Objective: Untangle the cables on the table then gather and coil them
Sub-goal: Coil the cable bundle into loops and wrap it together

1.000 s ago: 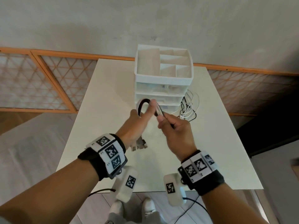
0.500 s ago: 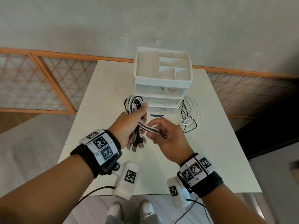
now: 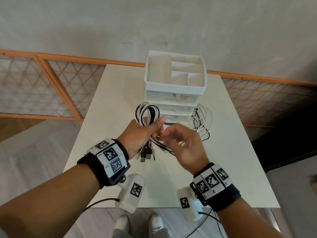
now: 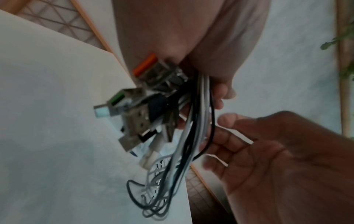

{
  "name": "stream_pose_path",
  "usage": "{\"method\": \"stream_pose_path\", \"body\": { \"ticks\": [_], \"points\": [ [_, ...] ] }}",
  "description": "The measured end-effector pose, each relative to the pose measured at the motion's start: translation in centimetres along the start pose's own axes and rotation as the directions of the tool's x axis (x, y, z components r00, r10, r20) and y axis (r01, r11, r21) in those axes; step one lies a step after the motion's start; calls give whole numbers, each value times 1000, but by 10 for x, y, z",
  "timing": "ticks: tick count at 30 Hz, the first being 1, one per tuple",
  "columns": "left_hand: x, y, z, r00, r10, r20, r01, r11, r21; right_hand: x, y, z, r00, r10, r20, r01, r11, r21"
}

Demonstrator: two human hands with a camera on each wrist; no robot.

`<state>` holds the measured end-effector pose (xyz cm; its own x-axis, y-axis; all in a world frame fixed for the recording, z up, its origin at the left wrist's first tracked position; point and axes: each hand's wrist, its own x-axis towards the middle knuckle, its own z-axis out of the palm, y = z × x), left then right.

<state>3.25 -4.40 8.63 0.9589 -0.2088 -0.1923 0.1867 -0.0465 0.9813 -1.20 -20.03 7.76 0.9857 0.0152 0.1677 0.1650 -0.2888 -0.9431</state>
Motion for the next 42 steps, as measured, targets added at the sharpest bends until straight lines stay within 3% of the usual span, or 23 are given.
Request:
{"method": "stream_pose_path", "body": {
  "ticks": [2,3,5,7,12,20,21,23,25,27,28,29,32,35,37,39,42],
  "points": [
    [0,6,-2,999,11,47,-14,998,59,11,-12,-7,990,-87,-113,74,991,-115],
    [1,7,-2,998,5,69,-12,995,100,17,-18,-10,984,-155,-85,138,974,-183],
    [0,8,-2,993,-9,120,-12,984,179,25,-29,-11,962,-259,86,272,935,-227],
    [-1,9,-2,981,-19,194,-29,970,240,28,-38,-12,936,-280,215,324,922,-210],
    [-12,13,-1,959,-88,268,-7,943,332,45,-43,-17,921,-278,274,374,827,-420],
    [-14,2,0,982,18,187,-70,959,276,47,-38,-10,957,-225,184,291,767,-572],
    [-14,0,0,986,21,163,-65,960,271,47,-36,-9,966,-216,145,260,797,-545],
    [-14,2,-3,991,11,130,-39,976,213,47,-32,-10,987,-89,133,127,943,-309],
    [-13,8,-7,991,26,132,-43,990,135,42,-23,-13,933,64,355,-45,997,-59],
    [-12,18,-11,988,58,146,-69,995,72,30,-7,-9,797,179,577,-117,983,-143],
    [-12,23,-12,987,61,151,-66,997,30,23,3,-5,749,249,614,-122,963,-242],
    [-12,28,-13,986,56,159,-54,998,-21,17,14,0,749,328,576,-110,919,-380],
    [-15,37,-15,978,-14,210,28,997,-65,15,45,1,861,400,316,-56,691,-721],
    [-16,26,-18,952,-191,240,162,977,136,23,45,-11,913,392,114,-129,541,-831],
    [-16,13,-18,945,-280,171,206,913,353,32,37,-22,933,357,42,-131,448,-885],
    [-14,2,-16,954,-276,116,186,851,491,39,27,-30,951,307,-32,-164,415,-895],
    [-11,-8,-10,969,-230,87,112,727,677,44,9,-32,958,278,-70,-198,465,-863]
  ]
}}
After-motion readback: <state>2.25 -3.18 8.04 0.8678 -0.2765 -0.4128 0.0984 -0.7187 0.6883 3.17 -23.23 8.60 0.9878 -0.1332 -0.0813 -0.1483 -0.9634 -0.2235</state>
